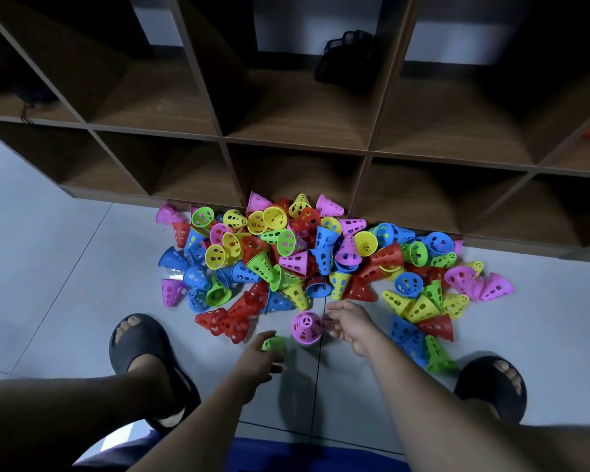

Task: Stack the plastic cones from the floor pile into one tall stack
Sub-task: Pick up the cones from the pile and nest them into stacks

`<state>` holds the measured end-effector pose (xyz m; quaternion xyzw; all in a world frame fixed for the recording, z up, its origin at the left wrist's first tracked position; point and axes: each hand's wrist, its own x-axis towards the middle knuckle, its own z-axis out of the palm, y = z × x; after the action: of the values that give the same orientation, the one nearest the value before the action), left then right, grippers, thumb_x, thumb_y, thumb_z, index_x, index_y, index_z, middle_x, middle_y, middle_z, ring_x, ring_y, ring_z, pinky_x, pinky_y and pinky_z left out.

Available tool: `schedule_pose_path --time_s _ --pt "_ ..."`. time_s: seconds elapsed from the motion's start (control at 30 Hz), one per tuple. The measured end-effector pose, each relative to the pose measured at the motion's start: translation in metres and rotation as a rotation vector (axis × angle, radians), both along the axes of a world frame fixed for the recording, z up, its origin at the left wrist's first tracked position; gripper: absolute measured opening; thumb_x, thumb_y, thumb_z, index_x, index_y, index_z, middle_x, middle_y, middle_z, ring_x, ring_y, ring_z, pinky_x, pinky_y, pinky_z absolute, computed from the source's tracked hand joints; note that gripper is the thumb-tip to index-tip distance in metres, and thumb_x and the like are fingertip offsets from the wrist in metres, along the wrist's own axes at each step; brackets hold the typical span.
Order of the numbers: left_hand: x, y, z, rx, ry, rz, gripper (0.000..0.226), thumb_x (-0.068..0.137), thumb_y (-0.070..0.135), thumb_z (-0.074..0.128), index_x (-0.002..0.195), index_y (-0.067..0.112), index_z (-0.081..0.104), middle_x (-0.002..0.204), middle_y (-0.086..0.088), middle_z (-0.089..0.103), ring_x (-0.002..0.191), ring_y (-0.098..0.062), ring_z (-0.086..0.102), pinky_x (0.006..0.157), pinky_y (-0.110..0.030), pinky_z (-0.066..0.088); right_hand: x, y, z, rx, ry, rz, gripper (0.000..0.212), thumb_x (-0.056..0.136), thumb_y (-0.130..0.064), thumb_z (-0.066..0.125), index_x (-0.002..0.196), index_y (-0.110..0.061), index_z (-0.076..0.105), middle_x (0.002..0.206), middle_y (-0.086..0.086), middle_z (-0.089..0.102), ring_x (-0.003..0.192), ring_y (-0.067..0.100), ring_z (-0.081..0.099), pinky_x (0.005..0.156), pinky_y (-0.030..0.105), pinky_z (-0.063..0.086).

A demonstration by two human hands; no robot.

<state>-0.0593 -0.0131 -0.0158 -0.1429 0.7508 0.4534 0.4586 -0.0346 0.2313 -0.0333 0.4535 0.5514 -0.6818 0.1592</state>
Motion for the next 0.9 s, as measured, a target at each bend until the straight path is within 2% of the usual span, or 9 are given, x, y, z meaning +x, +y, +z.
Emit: schedule_pose_path --time_s 0.1,0.2,0.27,0.4,0.53,0.63,0.73,0.83,0.9 --pt "0.000 -0.001 -0.007 0.006 -0.040 -0.002 0.051 0.105 0.017 0.056 0.148 0.040 0.044 0.113 -0.012 0.074 0.102 -0.031 0.075 0.072 -0.032 0.052 -0.014 0.002 -0.011 0.006 0.019 -0.036 0.029 0.101 -0.003 0.057 0.122 -0.022 0.063 0.117 0.012 0.070 0.098 0.027 0.074 0.087 0.043 0.061" --pt "-0.002 -0.003 -0.011 0.012 -0.064 -0.002 0.052 0.105 0.018 0.059 0.149 0.039 0.042 0.116 -0.013 0.071 0.107 -0.034 0.073 0.075 -0.033 0.053 -0.028 0.002 -0.016 0.036 0.039 -0.029 0.040 0.104 -0.006 0.050 0.129 -0.036 0.058 0.125 0.007 0.063 0.107 0.025 0.071 0.100 0.049 0.057" --pt "-0.004 -0.005 -0.014 0.020 -0.084 0.004 0.051 0.104 0.015 0.060 0.147 0.038 0.045 0.117 -0.014 0.070 0.103 -0.031 0.073 0.075 -0.032 0.054 -0.036 0.001 -0.018 0.031 0.060 -0.028 0.049 0.106 -0.004 0.045 0.142 -0.037 0.052 0.131 0.007 0.059 0.112 0.024 0.068 0.098 0.045 0.055" --pt "-0.010 -0.006 -0.015 0.022 -0.103 0.039 0.044 0.099 0.007 0.059 0.135 0.033 0.058 0.116 -0.019 0.071 0.091 -0.025 0.071 0.070 -0.030 0.053 -0.046 -0.003 -0.016 -0.024 0.094 -0.047 0.064 0.106 0.004 0.039 0.156 -0.035 0.039 0.140 0.013 0.052 0.122 0.027 0.061 0.079 0.035 0.056" --pt "-0.018 -0.006 -0.008 0.023 -0.067 0.062 0.037 0.098 0.009 0.058 0.123 0.036 0.063 0.111 -0.021 0.076 0.085 -0.021 0.073 0.069 -0.029 0.050 -0.051 -0.005 -0.024 -0.050 0.086 -0.027 0.071 0.103 0.007 0.047 0.161 -0.031 0.032 0.155 0.009 0.044 0.131 0.028 0.055 0.081 0.035 0.055" --pt "-0.029 -0.004 0.000 0.078 -0.001 0.091 0.032 0.099 0.009 0.060 0.121 0.032 0.065 0.102 -0.019 0.079 0.075 -0.018 0.071 0.065 -0.028 0.049 -0.050 -0.005 -0.032 -0.021 0.079 -0.003 0.068 0.103 0.006 0.046 0.162 -0.027 0.034 0.164 0.002 0.039 0.141 0.026 0.047 0.094 0.040 0.055" --pt "-0.042 0.003 0.015 0.162 0.102 0.142 0.032 0.095 0.006 0.069 0.120 0.026 0.066 0.098 -0.017 0.079 0.071 -0.018 0.067 0.061 -0.027 0.049 -0.048 -0.005 -0.035 0.038 0.074 0.009 0.062 0.103 0.007 0.045 0.159 -0.019 0.039 0.162 0.003 0.043 0.143 0.023 0.046 0.117 0.047 0.042" --pt "-0.054 0.016 0.036 0.218 0.196 0.197 0.033 0.092 0.006 0.073 0.118 0.026 0.068 0.092 -0.012 0.079 0.067 -0.018 0.065 0.061 -0.029 0.047 -0.046 -0.006 -0.033 0.102 0.086 0.013 0.056 0.102 0.010 0.049 0.153 -0.012 0.047 0.154 0.005 0.052 0.135 0.021 0.052 0.112 0.037 0.043" --pt "-0.060 0.024 0.049 0.268 0.238 0.231 0.031 0.093 0.007 0.073 0.117 0.026 0.070 0.090 -0.012 0.078 0.066 -0.019 0.062 0.062 -0.031 0.045 -0.042 -0.006 -0.032 0.156 0.078 -0.016 0.052 0.099 0.010 0.053 0.147 -0.011 0.056 0.146 0.006 0.060 0.129 0.022 0.058 0.112 0.039 0.047"
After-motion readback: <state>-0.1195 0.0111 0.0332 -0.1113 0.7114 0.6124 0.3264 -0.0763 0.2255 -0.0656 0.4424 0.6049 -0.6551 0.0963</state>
